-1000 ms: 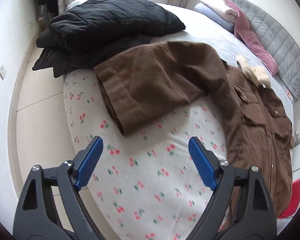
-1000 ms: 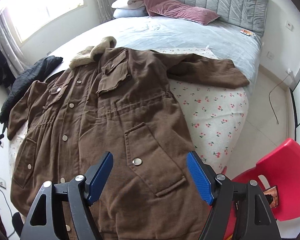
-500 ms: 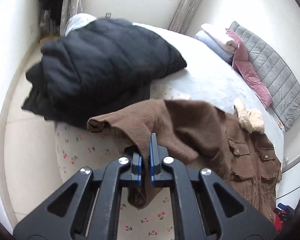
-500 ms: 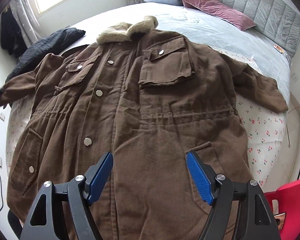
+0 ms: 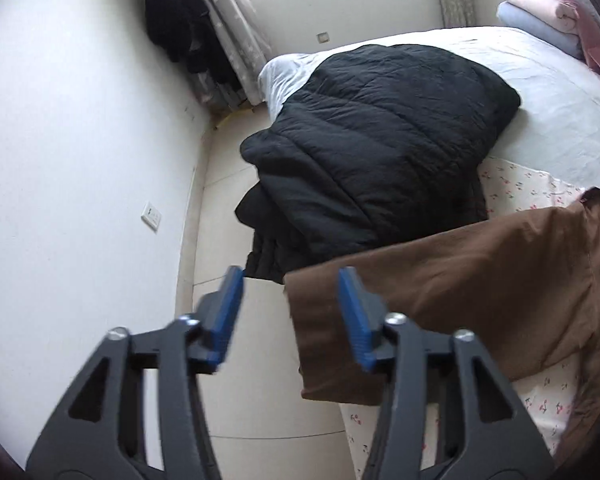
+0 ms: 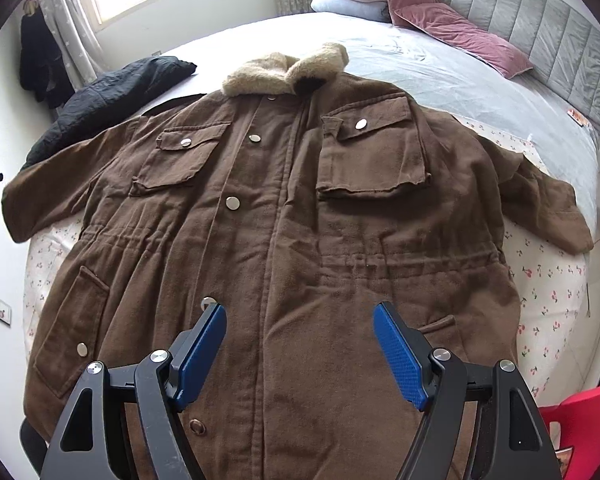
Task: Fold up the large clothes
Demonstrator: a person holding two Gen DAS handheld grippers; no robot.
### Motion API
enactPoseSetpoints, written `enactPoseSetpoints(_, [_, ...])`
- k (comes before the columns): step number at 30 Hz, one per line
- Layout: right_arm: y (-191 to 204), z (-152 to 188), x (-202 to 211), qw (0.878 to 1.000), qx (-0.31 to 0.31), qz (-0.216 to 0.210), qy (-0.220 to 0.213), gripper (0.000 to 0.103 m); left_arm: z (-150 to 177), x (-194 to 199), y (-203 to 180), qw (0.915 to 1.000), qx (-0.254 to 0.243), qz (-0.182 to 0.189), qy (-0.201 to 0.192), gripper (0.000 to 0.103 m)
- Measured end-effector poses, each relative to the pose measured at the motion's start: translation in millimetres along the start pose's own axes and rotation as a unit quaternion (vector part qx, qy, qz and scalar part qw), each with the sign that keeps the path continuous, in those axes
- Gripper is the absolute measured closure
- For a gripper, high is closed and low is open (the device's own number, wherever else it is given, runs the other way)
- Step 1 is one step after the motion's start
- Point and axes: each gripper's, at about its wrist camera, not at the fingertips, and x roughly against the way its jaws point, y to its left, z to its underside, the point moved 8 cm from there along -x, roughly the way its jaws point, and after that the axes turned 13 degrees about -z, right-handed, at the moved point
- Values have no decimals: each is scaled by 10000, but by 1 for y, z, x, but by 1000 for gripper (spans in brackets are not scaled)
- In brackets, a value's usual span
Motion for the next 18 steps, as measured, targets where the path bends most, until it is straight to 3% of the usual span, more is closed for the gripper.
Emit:
enactPoseSetpoints(1, [-6, -1, 4, 10000, -44, 43, -14, 26, 1, 11, -4, 9998, -41, 150, -115, 30])
enactPoseSetpoints(4, [-30, -4, 21, 9996, -239, 125, -105, 26, 5, 48, -36, 9966, -355, 656, -359, 29])
enactPoseSetpoints(7, [-61, -7, 40, 9983, -481, 205, -252, 26, 13, 96, -79, 9870, -625, 1402, -471, 20])
enactPoseSetpoints(10, [-102, -9, 58, 9957, -780, 393, -302, 26, 24, 143, -121, 9712, -793, 2205, -436, 19])
enactPoseSetpoints(14, [-167, -14, 78, 9892, -1266, 649, -341, 26, 45, 203, -179, 9430, -1081, 3136, -268, 18])
enactPoseSetpoints(18, [-245, -19, 88, 9786, -1837, 882, -280, 26, 66, 252, -232, 9190, -1455, 3661, -139, 18])
